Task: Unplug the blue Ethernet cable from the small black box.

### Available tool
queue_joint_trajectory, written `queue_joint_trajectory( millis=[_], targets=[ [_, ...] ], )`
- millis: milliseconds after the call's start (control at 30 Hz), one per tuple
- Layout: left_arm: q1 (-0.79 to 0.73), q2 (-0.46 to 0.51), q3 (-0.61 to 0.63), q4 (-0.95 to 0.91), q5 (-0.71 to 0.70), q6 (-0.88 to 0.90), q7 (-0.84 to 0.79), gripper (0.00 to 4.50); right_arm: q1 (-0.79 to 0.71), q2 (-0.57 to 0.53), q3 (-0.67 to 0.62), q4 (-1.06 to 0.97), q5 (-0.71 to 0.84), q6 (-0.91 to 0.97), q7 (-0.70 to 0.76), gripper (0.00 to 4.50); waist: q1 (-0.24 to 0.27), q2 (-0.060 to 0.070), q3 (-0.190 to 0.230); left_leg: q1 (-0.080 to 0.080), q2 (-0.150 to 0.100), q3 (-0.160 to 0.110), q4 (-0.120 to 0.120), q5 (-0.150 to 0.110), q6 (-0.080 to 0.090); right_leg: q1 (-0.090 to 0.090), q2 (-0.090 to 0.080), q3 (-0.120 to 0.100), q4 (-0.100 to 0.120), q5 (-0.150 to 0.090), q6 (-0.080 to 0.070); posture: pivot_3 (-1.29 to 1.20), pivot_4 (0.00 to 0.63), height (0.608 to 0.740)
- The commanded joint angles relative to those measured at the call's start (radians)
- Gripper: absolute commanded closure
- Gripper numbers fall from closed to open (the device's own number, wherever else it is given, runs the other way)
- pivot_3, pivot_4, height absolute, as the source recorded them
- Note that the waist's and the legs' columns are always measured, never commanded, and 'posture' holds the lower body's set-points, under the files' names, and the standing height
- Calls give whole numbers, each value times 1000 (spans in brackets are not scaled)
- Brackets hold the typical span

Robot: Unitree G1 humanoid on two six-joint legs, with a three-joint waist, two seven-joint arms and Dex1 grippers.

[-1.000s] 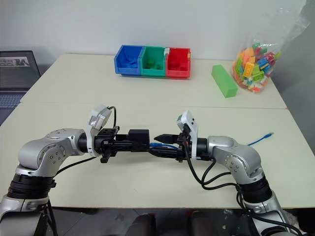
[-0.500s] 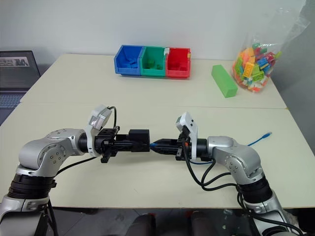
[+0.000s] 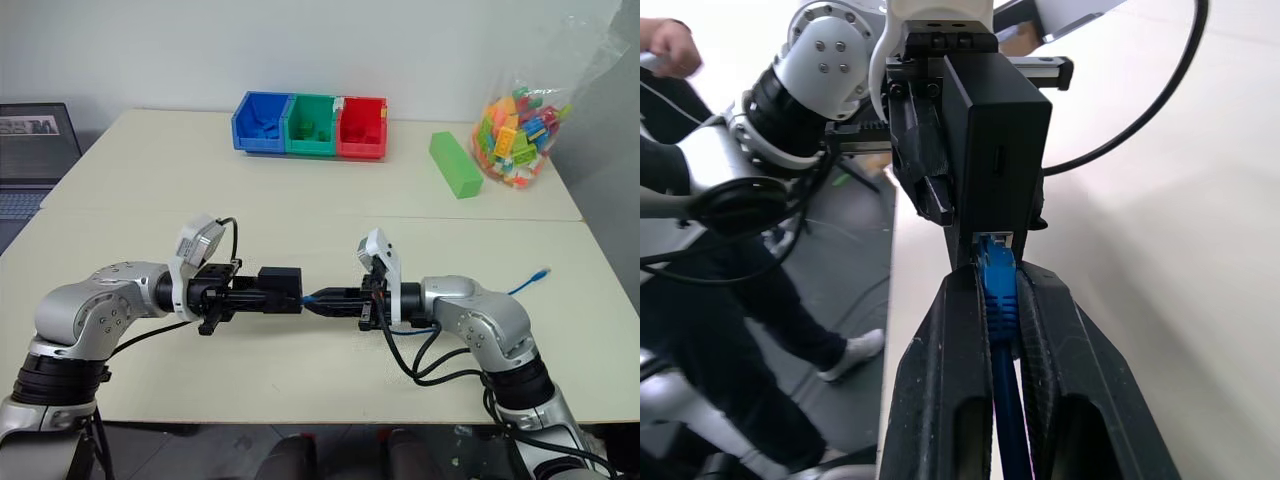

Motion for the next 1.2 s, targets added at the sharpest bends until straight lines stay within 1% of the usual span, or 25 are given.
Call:
queue_joint_trajectory(
  millis=[33, 233, 267, 333, 367, 433, 467, 500, 633, 700, 800, 867, 900, 933, 1033, 1133, 1200],
  targets=[
    [30, 55, 18, -50, -13, 8, -39, 3709, -17, -66, -66, 44, 17, 20, 39, 4423, 0, 0, 0, 0, 0, 0, 0, 0, 0, 0, 0, 0, 0, 0, 0, 0, 150, 740],
    [60, 78, 44, -45, -2, -6, -11, 3709, -3, -136, -77, 76, -5, -3, 66, 4425, 0, 0, 0, 0, 0, 0, 0, 0, 0, 0, 0, 0, 0, 0, 0, 0, 150, 740],
    [64, 76, 50, -38, 7, -13, 4, 3709, -2, -137, -83, 91, -23, -24, 57, 4425, 0, 0, 0, 0, 0, 0, 0, 0, 0, 0, 0, 0, -1, 0, 1, 0, 150, 740],
    [67, 58, 71, -25, 15, -21, 55, 3709, -24, -103, -97, 178, -102, -118, -12, 4425, 0, 0, 0, 0, 0, 0, 0, 0, 0, 0, 0, 0, -1, -1, 1, 0, 150, 740],
    [68, 48, 81, -23, 12, -19, 78, 3709, -41, -88, -85, 238, -177, -205, -49, 4425, 0, 0, 0, 0, 0, 0, 0, 0, 0, 0, 0, 0, -1, -1, 2, 0, 150, 740],
    [75, 23, 96, -23, 30, -36, 140, 3709, -101, -34, -66, 419, -351, -410, -204, 4425, -5, 0, 0, 0, 0, 0, 0, 0, 0, 0, 0, 0, -1, -1, 2, 0, 150, 740],
    [82, 16, 97, -29, 42, -45, 159, 3709, -147, -11, -50, 543, -447, -523, -297, 4425, -8, 1, 1, 1, 0, 1, 0, 0, 0, 0, 0, 1, -1, -2, 3, 0, 150, 740],
    [88, 11, 98, -33, 50, -50, 172, 3709, -180, 7, -43, 635, -512, -603, -355, 4425, -9, 1, 1, 0, 0, 2, 0, 0, 0, -2, 0, 2, 0, -1, 3, 0, 150, 740],
    [110, -23, 100, -51, 85, -89, 238, 3709, -325, 78, -68, 1004, -633, -802, -556, 4425, -12, 1, 0, -3, 0, 3, 0, 0, 0, -5, 0, 3, 1, 1, 0, 0, 150, 740],
    [115, -32, 102, -59, 90, -96, 255, 3709, -368, 97, -78, 1117, -660, -866, -588, 4425, -13, 1, 0, -5, 0, 2, 0, 0, 0, -6, 0, 2, 1, 1, -1, 0, 150, 740],
    [125, -61, 118, -69, 112, -131, 315, 3709, -414, 122, -99, 1242, -674, -905, -596, 4425, -14, 1, 0, -9, 0, 2, 0, 1, -1, -9, -1, 2, 0, 1, -1, 0, 150, 740],
    [138, -78, 126, -75, 132, -162, 351, 3709, -430, 132, -120, 1283, -667, -913, -578, 3726, -14, 1, 0, -10, -1, 3, 0, 2, -3, -9, -2, 2, 0, 1, -1, 0, 150, 740],
    [145, -87, 129, -78, 139, -175, 368, 3709, -432, 134, -131, 1285, -659, -913, -558, 3649, -14, 1, 0, -10, -1, 3, 0, 2, -3, -9, -2, 2, -1, 1, -1, 0, 150, 740],
    [151, -95, 133, -79, 147, -188, 385, 3709, -430, 132, -137, 1277, -658, -916, -541, 3243, -14, 1, 0, -10, -1, 3, 0, 2, -3, -9, -3, 2, -1, 1, -1, 0, 150, 740],
    [155, -119, 144, -71, 162, -208, 436, 3709, -412, 117, -139, 1220, -675, -931, -506, 2524, -13, 1, 1, -10, -1, 2, 0, 1, -2, -9, -3, 2, -1, 1, -1, 0, 150, 740],
    [142, -147, 159, -36, 194, -246, 499, 3709, -368, 92, -119, 1077, -689, -936, -445, 1880, -12, 1, 0, -10, -1, 1, 1, 0, -1, -9, -3, 1, 1, 1, -1, 0, 150, 740],
    [117, -176, 174, 17, 244, -310, 570, 3709, -318, 78, -102, 918, -668, -896, -359, 1371, -8, 1, 0, -10, -1, 1, 1, 0, -1, -9, -3, 1, 2, 1, -1, 0, 150, 740]
  ],
)
